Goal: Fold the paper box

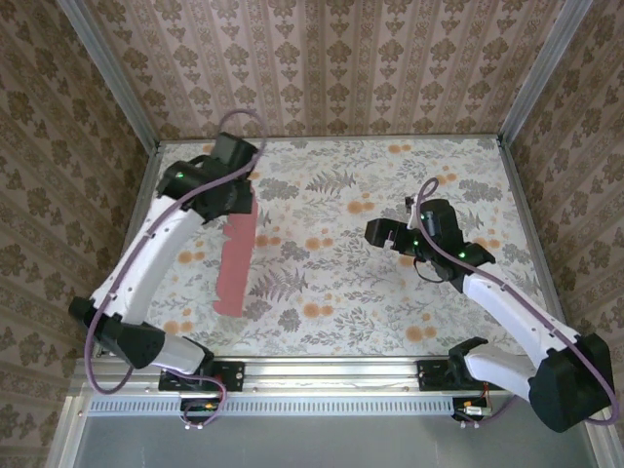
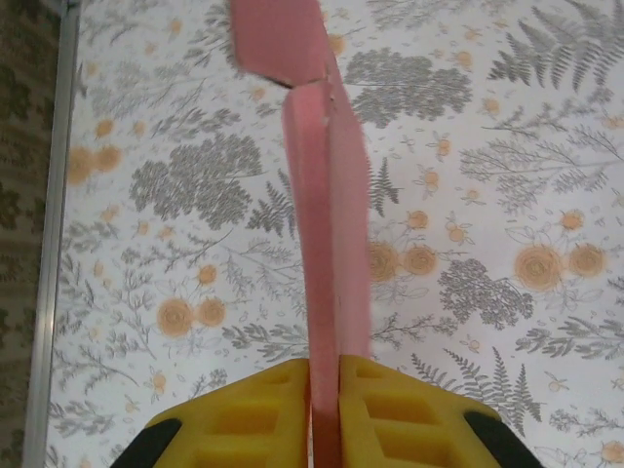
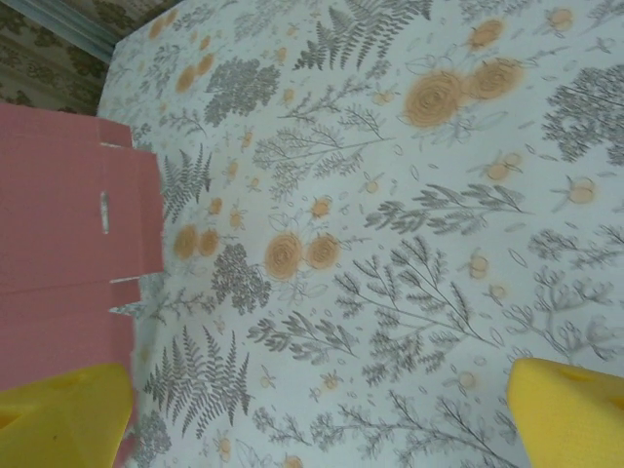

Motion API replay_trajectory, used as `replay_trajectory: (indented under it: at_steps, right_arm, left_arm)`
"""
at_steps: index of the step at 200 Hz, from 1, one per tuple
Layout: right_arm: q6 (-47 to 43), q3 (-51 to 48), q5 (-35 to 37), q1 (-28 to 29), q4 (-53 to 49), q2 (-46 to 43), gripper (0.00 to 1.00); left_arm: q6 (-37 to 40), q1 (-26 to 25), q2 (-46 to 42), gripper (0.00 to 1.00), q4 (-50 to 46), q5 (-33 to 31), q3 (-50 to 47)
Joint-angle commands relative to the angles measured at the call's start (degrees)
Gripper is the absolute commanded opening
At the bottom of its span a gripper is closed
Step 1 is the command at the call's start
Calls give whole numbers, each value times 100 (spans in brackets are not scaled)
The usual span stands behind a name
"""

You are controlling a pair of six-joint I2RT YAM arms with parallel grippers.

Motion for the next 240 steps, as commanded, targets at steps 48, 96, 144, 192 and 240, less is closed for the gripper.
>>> replay_trajectory:
  at_steps: [48,96,144,192,240]
  right_arm:
    - [-135,127,198,-349,-1515,-1162,100]
    - [-159,94,94,-635,-1924,-1605,100]
    - [-80,-37,-250,-662,-1533,-1573,100]
    - [-361,-85,-842,-611,-1111,-1352,100]
    - [-26,244,181,207,-894,-472,89]
  left_arm:
    - [-996,-1834,3432,17,-1753,-1306,2738]
    - [-1271,-2192,4928,30,-2147,-779,4576]
    - [-1358,-2180,4479,50,-1116,119,3890]
    - [-1212,-1667,2887,58,706,1085,1648]
    - [-557,-181,680,59,3431,3424,-1512]
